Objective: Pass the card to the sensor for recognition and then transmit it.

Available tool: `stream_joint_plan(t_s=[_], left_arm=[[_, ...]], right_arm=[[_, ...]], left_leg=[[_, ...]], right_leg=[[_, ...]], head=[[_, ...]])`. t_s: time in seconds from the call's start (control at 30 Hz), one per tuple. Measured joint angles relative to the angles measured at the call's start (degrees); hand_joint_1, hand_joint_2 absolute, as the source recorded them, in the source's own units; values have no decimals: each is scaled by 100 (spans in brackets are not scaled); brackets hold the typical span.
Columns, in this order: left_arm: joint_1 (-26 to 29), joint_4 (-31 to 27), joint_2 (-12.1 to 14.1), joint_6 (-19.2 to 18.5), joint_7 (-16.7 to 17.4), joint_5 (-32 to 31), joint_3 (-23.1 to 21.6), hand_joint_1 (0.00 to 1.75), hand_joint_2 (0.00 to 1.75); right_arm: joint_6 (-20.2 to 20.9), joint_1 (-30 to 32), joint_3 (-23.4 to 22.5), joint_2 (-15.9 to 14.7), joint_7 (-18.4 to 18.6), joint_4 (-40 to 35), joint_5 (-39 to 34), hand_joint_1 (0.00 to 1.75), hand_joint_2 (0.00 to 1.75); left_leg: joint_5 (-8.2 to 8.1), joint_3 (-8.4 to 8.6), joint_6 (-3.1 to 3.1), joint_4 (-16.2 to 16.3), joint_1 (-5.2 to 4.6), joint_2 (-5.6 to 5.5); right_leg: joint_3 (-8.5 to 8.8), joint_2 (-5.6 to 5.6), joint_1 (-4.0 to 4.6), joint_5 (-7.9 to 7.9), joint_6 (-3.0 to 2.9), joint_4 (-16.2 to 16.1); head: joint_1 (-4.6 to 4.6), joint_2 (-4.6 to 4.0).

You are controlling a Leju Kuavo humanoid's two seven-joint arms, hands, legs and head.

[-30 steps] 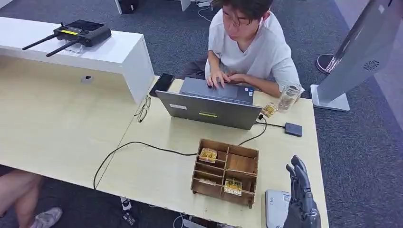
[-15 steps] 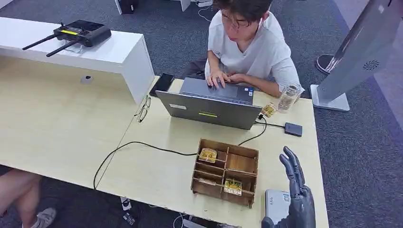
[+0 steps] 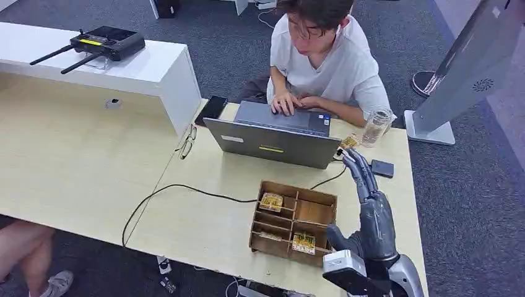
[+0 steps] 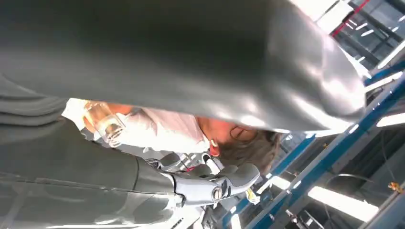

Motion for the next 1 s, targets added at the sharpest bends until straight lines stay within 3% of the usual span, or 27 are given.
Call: stream_joint_plan(t_s=[0.6,1.0], left_arm=[[-18,22,92,-94,101,-22,-249,0,0],[6,55,175,-111,179,-125,-424,0,0]], right_arm=[[472,-1229,225,166,205,903,11,0,0],[490,-1654,450,302,83,1320,-123,0,0]], left_leg=[[2,-4,-1,0,1,-5],[4,-4,-1,0,1,-7]], right_leg=[[-2,-3,1,1,0,1],[-3,-4,1,1,-1,1]], head=[[2,0],[0,0]])
